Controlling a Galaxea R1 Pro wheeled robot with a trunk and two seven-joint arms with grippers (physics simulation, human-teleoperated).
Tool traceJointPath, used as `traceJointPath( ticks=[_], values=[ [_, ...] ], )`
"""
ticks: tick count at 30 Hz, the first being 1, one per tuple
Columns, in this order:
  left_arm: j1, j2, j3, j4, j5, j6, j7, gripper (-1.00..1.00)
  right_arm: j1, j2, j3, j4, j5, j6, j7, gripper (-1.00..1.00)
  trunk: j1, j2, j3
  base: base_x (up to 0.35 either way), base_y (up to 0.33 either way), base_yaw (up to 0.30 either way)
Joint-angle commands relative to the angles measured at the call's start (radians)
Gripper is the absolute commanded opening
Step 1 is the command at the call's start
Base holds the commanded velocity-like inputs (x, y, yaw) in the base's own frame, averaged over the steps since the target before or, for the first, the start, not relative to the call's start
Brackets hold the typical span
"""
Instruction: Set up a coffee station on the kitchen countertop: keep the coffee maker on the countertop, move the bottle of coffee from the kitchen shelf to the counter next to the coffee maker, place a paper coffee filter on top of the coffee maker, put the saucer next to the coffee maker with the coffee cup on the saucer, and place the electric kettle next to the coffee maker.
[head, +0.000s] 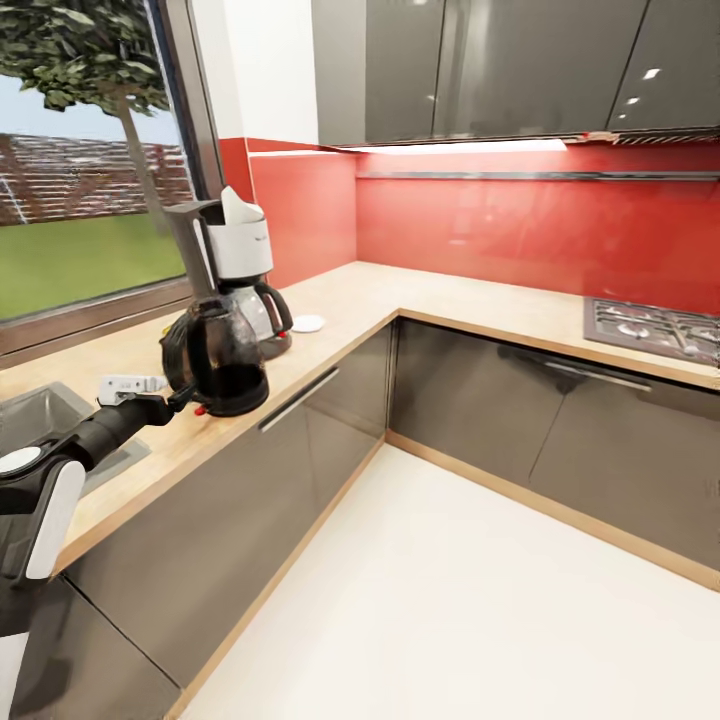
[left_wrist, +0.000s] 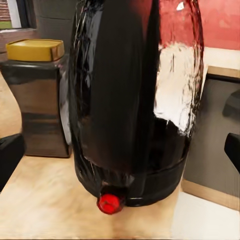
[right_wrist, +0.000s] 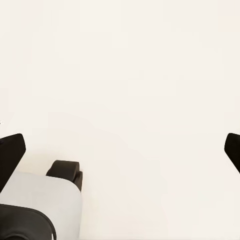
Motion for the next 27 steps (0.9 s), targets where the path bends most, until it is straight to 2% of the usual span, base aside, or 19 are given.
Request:
traceJointPath(
  ticks=[1,19,27],
  values=[
    [-0.001,0.0,0.001,-0.001,0.007,0.008,-0.002,1.0,0.0,0.001,-0.008,0.0,0.008,-0.003,0.008,1.0,0.0,0.0,-0.001,-0.23,0.001,0.0],
    [-0.001,0.0,0.001,0.0,0.007,0.01,-0.002,1.0,0.0,0.001,-0.008,0.0,0.009,-0.003,0.008,1.0,0.0,0.0,-0.001,-0.136,0.0,0.0],
    [-0.001,0.0,0.0,-0.001,0.009,0.011,-0.003,1.0,0.0,0.001,-0.008,0.0,0.009,-0.003,0.008,1.0,0.0,0.0,-0.001,-0.036,0.0,0.0]
  ],
)
